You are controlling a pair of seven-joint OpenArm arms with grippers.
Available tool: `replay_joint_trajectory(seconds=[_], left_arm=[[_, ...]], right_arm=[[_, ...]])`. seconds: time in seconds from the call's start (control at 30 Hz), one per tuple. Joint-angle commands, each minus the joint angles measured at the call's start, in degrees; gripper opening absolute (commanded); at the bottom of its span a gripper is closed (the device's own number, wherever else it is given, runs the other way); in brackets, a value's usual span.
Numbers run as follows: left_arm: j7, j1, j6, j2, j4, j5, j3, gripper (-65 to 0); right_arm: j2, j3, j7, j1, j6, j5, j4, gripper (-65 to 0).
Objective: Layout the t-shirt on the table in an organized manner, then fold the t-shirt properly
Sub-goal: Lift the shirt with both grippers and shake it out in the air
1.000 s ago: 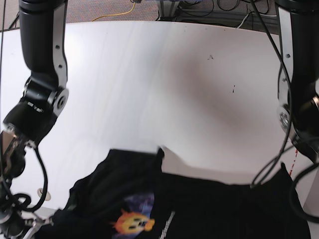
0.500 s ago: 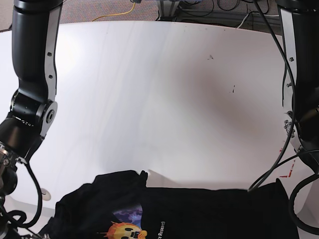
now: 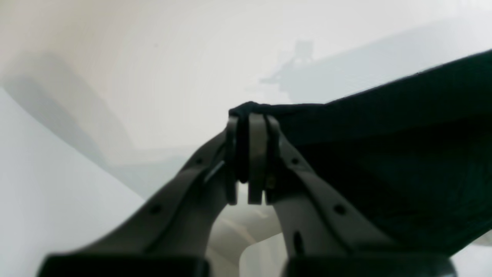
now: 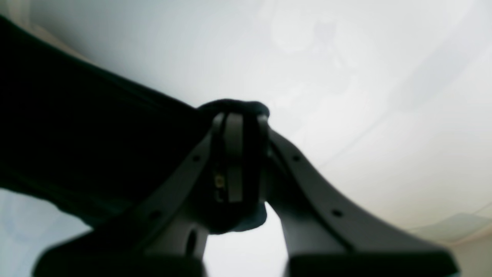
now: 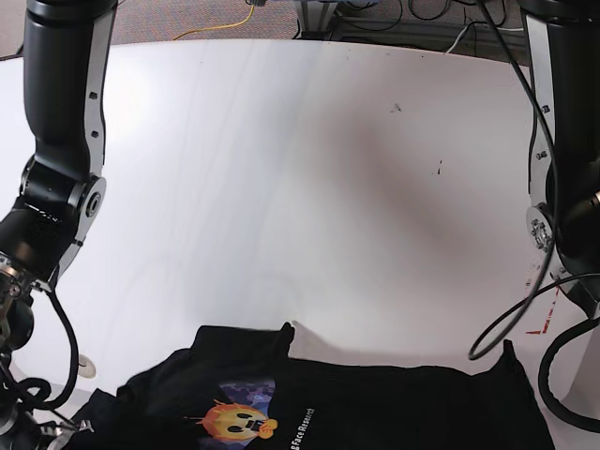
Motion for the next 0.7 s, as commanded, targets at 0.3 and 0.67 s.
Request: replay_joint_trajectory(seconds=[0.3, 0.67], left_arm=[[4.74, 15.76, 0.53, -1.58, 13.58, 0.02, -0.66, -65.0], [9.13, 35.54, 0.53, -1.49, 19.82, -0.16, -6.9, -65.0]], right_arm=[[1.12, 4.91, -7.08, -14.9, -0.45, 0.32, 16.81, -63.1], [-2.3, 7.64, -10.42, -34.77, -0.45, 0.32, 29.47, -63.1]])
